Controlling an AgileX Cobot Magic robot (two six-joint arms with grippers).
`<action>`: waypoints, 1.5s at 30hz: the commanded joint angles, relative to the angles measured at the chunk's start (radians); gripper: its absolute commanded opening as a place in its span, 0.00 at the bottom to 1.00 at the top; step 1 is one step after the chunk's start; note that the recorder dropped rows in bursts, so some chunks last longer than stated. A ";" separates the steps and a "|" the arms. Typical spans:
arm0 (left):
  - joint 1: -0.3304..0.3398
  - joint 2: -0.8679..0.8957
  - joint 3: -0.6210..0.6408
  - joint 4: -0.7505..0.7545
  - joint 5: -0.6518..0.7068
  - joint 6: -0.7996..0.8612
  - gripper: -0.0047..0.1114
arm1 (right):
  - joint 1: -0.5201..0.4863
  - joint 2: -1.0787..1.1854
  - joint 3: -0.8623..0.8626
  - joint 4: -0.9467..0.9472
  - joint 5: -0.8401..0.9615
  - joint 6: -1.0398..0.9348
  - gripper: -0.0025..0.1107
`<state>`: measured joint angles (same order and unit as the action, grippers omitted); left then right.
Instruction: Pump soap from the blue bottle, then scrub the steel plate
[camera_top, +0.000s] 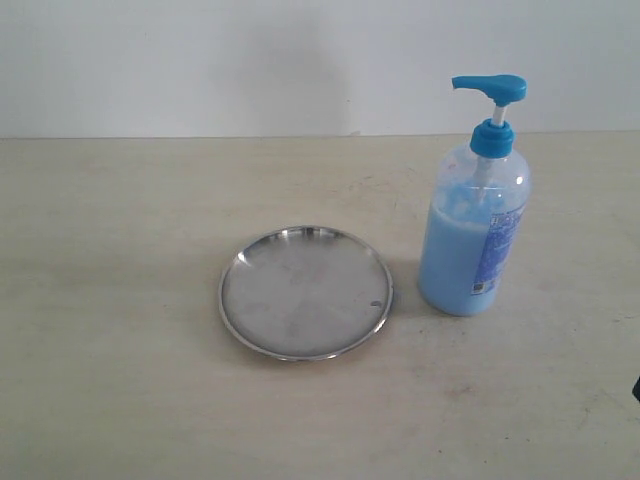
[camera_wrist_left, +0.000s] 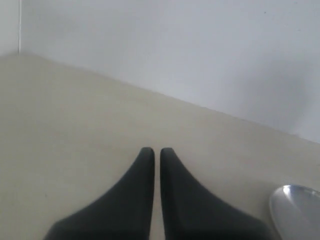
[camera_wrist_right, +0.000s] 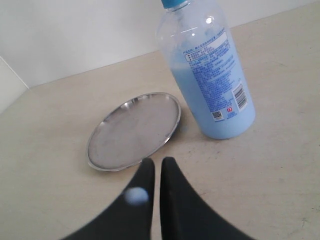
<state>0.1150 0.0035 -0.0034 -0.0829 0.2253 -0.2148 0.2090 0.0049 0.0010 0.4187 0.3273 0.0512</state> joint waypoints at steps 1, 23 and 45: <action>0.004 -0.003 0.003 -0.010 0.055 -0.019 0.07 | 0.000 -0.005 -0.001 -0.005 -0.006 -0.006 0.03; 0.043 -0.003 0.003 0.001 0.063 0.133 0.07 | 0.000 -0.005 -0.001 -0.005 -0.006 -0.006 0.03; 0.043 -0.003 0.003 0.001 0.063 0.133 0.07 | -0.311 -0.005 -0.001 -0.513 -0.191 0.209 0.03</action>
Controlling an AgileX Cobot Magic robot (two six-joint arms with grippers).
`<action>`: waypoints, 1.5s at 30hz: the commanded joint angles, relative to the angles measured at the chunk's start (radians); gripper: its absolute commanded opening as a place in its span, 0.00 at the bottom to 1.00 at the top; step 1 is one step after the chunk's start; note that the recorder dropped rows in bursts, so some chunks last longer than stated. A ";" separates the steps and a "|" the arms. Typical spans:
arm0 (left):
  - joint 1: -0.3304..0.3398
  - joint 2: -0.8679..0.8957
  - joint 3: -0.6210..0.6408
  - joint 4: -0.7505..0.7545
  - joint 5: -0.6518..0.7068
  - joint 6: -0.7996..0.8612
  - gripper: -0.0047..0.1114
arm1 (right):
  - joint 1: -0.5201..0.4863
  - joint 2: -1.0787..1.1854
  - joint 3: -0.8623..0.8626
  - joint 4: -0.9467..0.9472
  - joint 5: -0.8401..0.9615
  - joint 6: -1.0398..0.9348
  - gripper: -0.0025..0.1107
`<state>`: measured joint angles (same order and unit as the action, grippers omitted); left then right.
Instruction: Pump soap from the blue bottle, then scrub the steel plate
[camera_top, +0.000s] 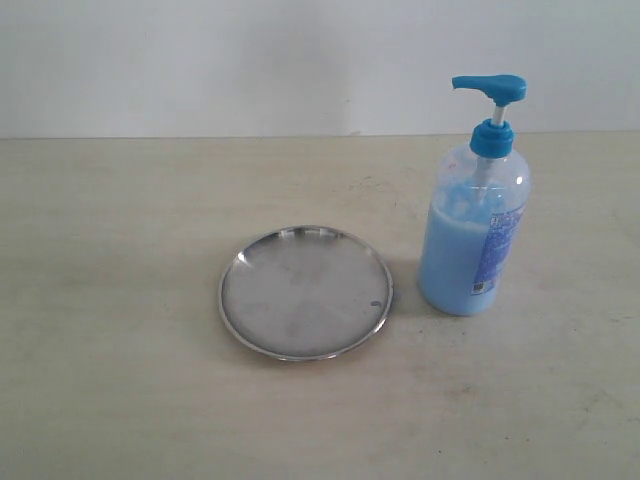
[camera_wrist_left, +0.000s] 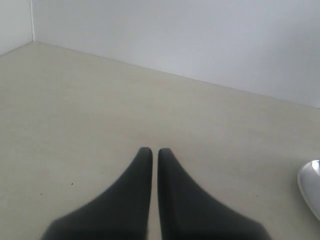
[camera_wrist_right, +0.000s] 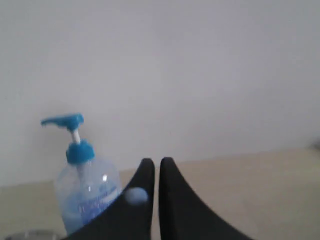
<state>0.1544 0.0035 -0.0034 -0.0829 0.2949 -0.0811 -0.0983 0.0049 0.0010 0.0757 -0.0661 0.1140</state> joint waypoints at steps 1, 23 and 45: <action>0.003 -0.003 0.003 0.001 -0.007 0.000 0.07 | -0.003 -0.005 -0.001 -0.166 0.248 0.143 0.03; 0.003 -0.003 0.003 0.001 -0.007 0.000 0.07 | -0.001 -0.005 -0.001 -0.119 0.425 -0.060 0.03; 0.003 -0.003 0.003 0.001 -0.007 0.000 0.07 | -0.001 -0.005 -0.001 -0.118 0.425 -0.062 0.03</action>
